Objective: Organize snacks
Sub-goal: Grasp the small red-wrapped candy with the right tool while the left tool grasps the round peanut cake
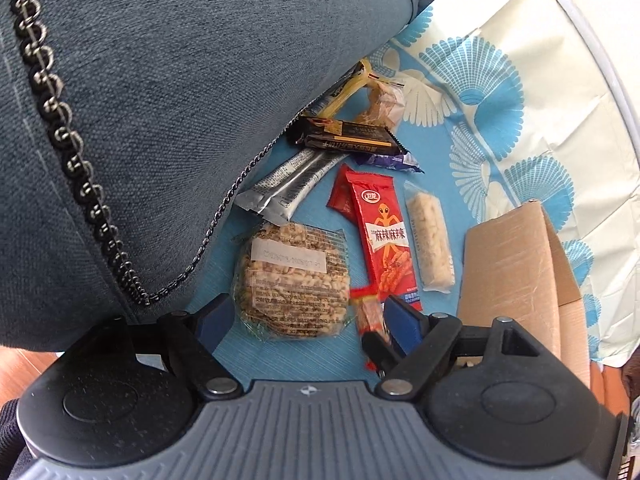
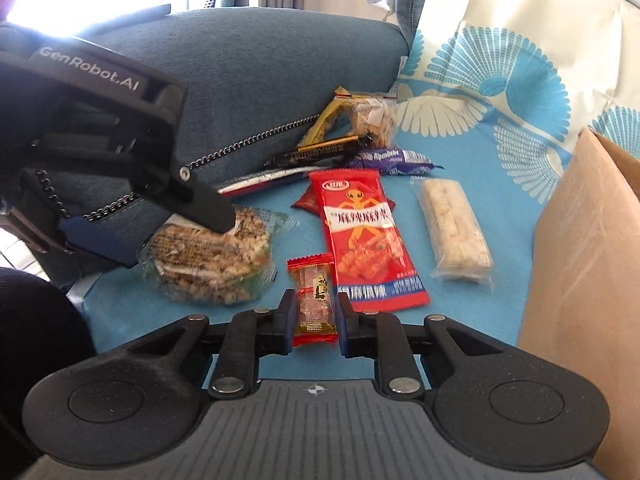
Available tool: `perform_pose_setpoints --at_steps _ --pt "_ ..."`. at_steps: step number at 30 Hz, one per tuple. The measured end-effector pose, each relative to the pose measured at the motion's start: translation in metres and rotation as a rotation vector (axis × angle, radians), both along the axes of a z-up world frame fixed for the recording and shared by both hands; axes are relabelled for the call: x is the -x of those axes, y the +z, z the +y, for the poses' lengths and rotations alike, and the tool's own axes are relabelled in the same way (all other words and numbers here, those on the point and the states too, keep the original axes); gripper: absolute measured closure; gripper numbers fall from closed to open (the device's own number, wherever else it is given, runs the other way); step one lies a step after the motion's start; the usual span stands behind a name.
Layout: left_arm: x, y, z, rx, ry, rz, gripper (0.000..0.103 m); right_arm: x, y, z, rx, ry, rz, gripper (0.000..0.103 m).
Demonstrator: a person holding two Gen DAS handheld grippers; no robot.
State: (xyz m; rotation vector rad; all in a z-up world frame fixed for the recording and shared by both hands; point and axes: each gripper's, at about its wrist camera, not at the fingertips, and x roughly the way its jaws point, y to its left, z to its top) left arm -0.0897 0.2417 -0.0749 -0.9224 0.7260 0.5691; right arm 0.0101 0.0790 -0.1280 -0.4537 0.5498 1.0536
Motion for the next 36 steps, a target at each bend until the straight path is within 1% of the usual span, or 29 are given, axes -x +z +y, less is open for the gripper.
perform_pose_setpoints --at_steps 3,5,7,9,10,11,13,14,16,18,20,22,23,30,33,34,35,36 --pt "0.001 -0.002 0.004 0.037 -0.017 0.001 0.015 0.009 0.006 -0.011 0.015 -0.016 0.0 0.084" --pt "0.001 -0.003 0.004 0.044 -0.017 0.005 0.015 0.014 0.01 -0.019 0.026 -0.038 0.006 0.089" --pt "-0.003 -0.004 0.002 0.038 -0.023 0.036 0.015 0.02 0.013 -0.028 0.033 -0.068 0.023 0.089" --pt "-0.011 -0.005 -0.001 0.025 -0.041 0.085 0.012 0.024 0.015 -0.037 0.032 -0.09 0.036 0.089" --pt "-0.016 -0.006 -0.002 0.018 -0.052 0.108 0.008 0.026 0.014 -0.041 0.039 -0.099 0.038 0.089" --pt "-0.02 -0.006 -0.003 0.011 -0.059 0.126 0.008 0.028 0.011 -0.043 0.052 -0.106 0.04 0.089" --pt "-0.026 -0.009 -0.005 0.0 -0.048 0.146 0.005 0.03 0.005 -0.044 0.081 -0.114 0.038 0.089" --pt "-0.027 -0.011 -0.006 -0.005 -0.037 0.149 0.002 0.031 0.001 -0.045 0.091 -0.116 0.034 0.089" --pt "-0.031 -0.013 -0.008 -0.013 -0.022 0.152 0.001 0.031 -0.002 -0.046 0.092 -0.119 0.035 0.088" --pt "-0.036 -0.014 -0.01 -0.033 -0.004 0.174 0.001 0.03 -0.002 -0.047 0.071 -0.124 0.043 0.081" --pt "-0.04 -0.015 -0.013 -0.055 0.012 0.186 0.001 0.03 0.0 -0.048 0.038 -0.127 0.048 0.065" --pt "-0.043 -0.015 -0.014 -0.073 0.022 0.192 0.001 0.029 0.001 -0.047 0.013 -0.125 0.047 0.059" --pt "-0.044 -0.015 -0.015 -0.08 0.024 0.194 0.001 0.029 0.001 -0.046 0.008 -0.125 0.046 0.058" --pt "-0.054 -0.016 -0.019 -0.143 0.004 0.209 0.001 0.016 -0.006 -0.033 0.016 -0.146 0.076 0.059" --pt "-0.055 -0.016 -0.02 -0.162 0.008 0.217 0.004 0.013 -0.009 -0.03 0.014 -0.142 0.076 0.06" --pt "-0.055 -0.016 -0.02 -0.166 0.01 0.219 0.006 0.013 -0.009 -0.03 0.015 -0.139 0.075 0.065" --pt "-0.056 -0.015 -0.021 -0.172 0.014 0.225 0.011 0.013 -0.008 -0.029 0.015 -0.135 0.075 0.074" --pt "-0.056 -0.015 -0.022 -0.183 0.016 0.234 0.015 0.013 -0.008 -0.029 0.016 -0.131 0.074 0.077"
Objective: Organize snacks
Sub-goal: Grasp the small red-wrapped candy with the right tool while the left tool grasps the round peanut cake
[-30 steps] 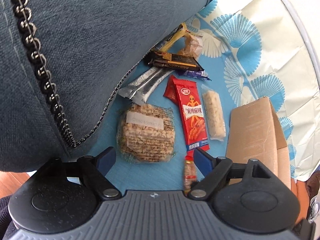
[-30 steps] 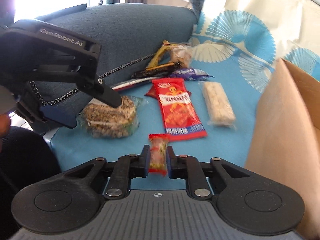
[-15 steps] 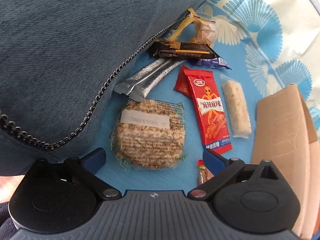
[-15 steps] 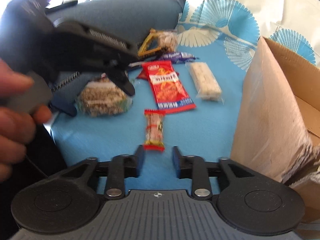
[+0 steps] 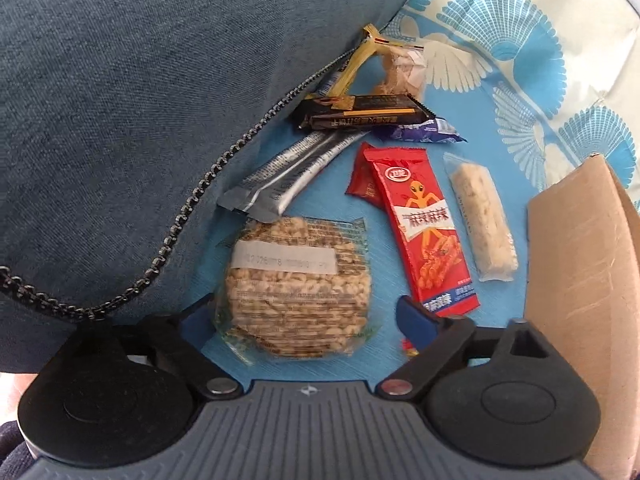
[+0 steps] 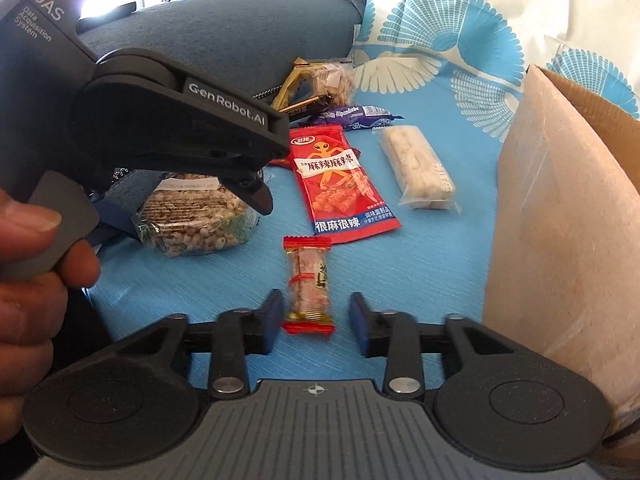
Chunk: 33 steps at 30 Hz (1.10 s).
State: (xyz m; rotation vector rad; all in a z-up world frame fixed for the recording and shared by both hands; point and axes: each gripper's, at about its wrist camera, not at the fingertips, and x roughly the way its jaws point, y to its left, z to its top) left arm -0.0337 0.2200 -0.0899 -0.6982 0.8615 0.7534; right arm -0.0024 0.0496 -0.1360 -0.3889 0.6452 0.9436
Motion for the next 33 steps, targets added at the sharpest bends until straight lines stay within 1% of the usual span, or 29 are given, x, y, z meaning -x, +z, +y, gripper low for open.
perform_pose_setpoints --at_steps 1,2,5,7,8,10,11,15,17,19,21,25,27,30,31,33 --pt "0.0 0.001 -0.001 -0.013 -0.004 0.003 0.02 0.0 0.0 0.0 0.001 0.001 -0.003 0.077" --pt "-0.001 0.002 -0.002 -0.02 -0.014 0.002 0.022 0.001 0.001 0.0 0.002 -0.001 -0.004 0.077" --pt "0.0 0.004 -0.004 -0.014 -0.044 -0.001 0.023 0.003 0.002 -0.001 0.007 -0.002 -0.01 0.078" --pt "0.003 0.007 -0.005 -0.003 -0.061 -0.018 0.023 0.005 0.004 -0.002 0.015 -0.004 -0.018 0.078" --pt "0.005 0.009 -0.005 0.015 -0.083 -0.033 0.023 0.006 0.004 -0.003 0.021 -0.004 -0.021 0.078" --pt "0.006 0.01 -0.003 0.085 -0.153 -0.058 0.023 0.008 0.006 -0.004 0.036 -0.007 -0.026 0.078" --pt "0.008 0.011 -0.002 0.105 -0.175 -0.062 0.023 0.009 0.007 -0.005 0.043 -0.009 -0.024 0.078" --pt "0.016 0.014 0.0 0.135 -0.242 -0.038 0.023 0.012 0.011 -0.008 0.067 -0.022 -0.014 0.078" --pt "0.018 0.013 0.004 0.138 -0.235 -0.006 0.022 0.01 0.011 -0.009 0.073 -0.033 0.005 0.078" --pt "0.022 0.006 0.01 0.18 -0.202 0.017 0.022 0.008 0.01 -0.01 0.08 -0.036 0.029 0.078" --pt "0.026 0.002 0.017 0.212 -0.174 -0.002 0.021 0.007 0.009 -0.011 0.074 -0.034 0.044 0.078" --pt "0.029 0.001 0.013 0.192 -0.147 -0.027 0.019 0.005 0.006 -0.011 0.061 -0.031 0.053 0.078" --pt "0.027 0.002 0.009 0.169 -0.152 -0.015 0.018 0.005 0.005 -0.01 0.053 -0.028 0.052 0.077" --pt "0.02 0.003 0.004 0.135 -0.191 0.02 0.016 0.004 0.005 -0.009 0.042 -0.029 0.055 0.074" --pt "0.019 0.004 0.003 0.128 -0.199 0.026 0.015 0.004 0.005 -0.009 0.04 -0.029 0.054 0.071" --pt "0.018 0.002 0.001 0.122 -0.203 0.029 0.014 0.004 0.005 -0.009 0.04 -0.03 0.049 0.07"
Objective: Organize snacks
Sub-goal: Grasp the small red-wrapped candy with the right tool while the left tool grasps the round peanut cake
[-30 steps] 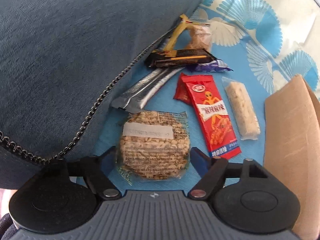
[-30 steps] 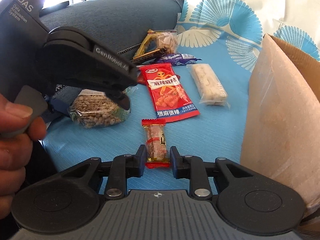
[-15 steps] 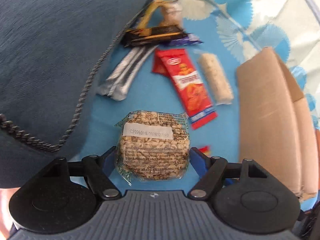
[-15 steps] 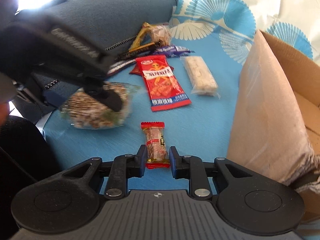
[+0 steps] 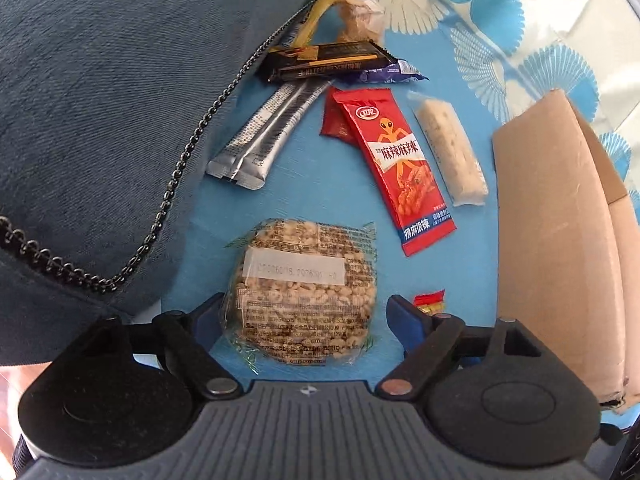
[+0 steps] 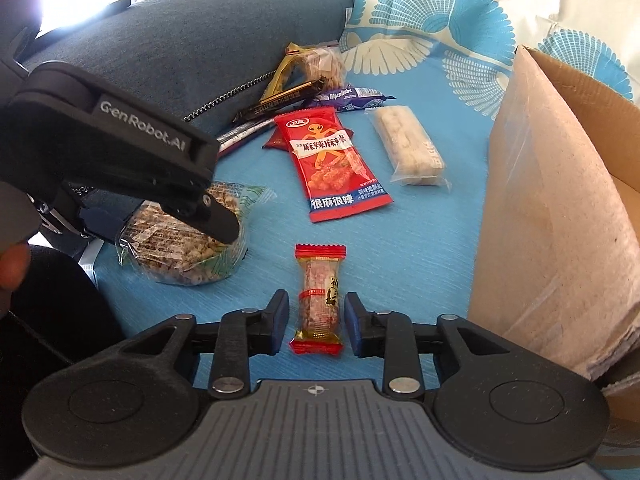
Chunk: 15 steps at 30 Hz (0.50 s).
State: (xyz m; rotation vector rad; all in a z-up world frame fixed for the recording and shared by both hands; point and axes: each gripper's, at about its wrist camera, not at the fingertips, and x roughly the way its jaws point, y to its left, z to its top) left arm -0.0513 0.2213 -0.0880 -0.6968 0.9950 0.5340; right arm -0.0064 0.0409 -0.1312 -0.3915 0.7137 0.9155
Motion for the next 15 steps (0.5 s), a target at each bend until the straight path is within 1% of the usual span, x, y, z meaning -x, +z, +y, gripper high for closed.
perform_pose_setpoints --at_steps 4,12,13,15 --pt "-0.004 -0.003 -0.004 -0.008 -0.016 0.008 0.009 0.0 0.0 0.001 0.003 0.002 -0.012 0.069" --pt "-0.015 -0.006 -0.017 -0.089 -0.065 0.063 0.008 0.003 -0.001 0.002 0.014 0.005 -0.042 0.07" --pt "-0.016 -0.006 -0.018 -0.096 -0.068 0.067 0.009 0.004 -0.001 0.002 0.015 0.006 -0.045 0.07" --pt "-0.017 -0.006 -0.02 -0.113 -0.065 0.075 0.011 0.005 -0.001 0.002 0.016 0.008 -0.051 0.077"
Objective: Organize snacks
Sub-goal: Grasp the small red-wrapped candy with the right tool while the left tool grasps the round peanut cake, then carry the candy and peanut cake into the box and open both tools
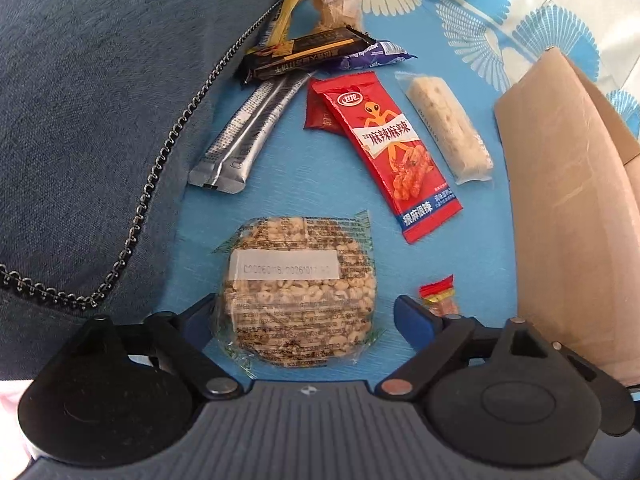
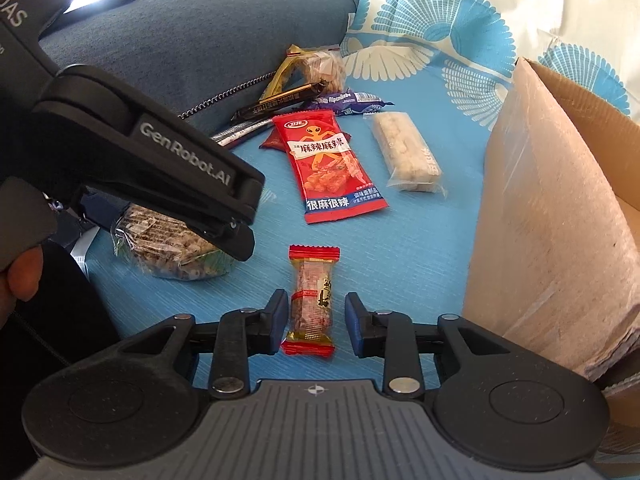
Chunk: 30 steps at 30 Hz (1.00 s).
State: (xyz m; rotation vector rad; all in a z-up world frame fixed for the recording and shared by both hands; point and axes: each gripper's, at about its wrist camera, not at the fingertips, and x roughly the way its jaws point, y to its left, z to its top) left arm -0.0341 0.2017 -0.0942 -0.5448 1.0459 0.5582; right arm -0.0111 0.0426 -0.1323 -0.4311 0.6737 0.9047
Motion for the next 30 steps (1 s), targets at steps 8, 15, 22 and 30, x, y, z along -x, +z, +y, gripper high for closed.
perform_pose_setpoints --at_steps 8,15,22,30 --pt "0.001 0.003 -0.003 -0.037 0.003 -0.012 0.02 0.0 0.0 -0.003 0.026 -0.024 -0.041 0.083" --pt "0.016 0.013 0.0 0.012 -0.006 -0.132 0.02 -0.003 0.003 -0.013 0.017 -0.056 -0.036 0.084" --pt "0.033 0.026 -0.001 0.046 -0.04 -0.251 0.02 0.015 0.022 -0.026 -0.044 -0.037 -0.084 0.084" --pt "0.055 0.043 -0.007 0.039 -0.068 -0.402 0.02 0.037 0.065 -0.049 -0.117 -0.071 -0.171 0.085"
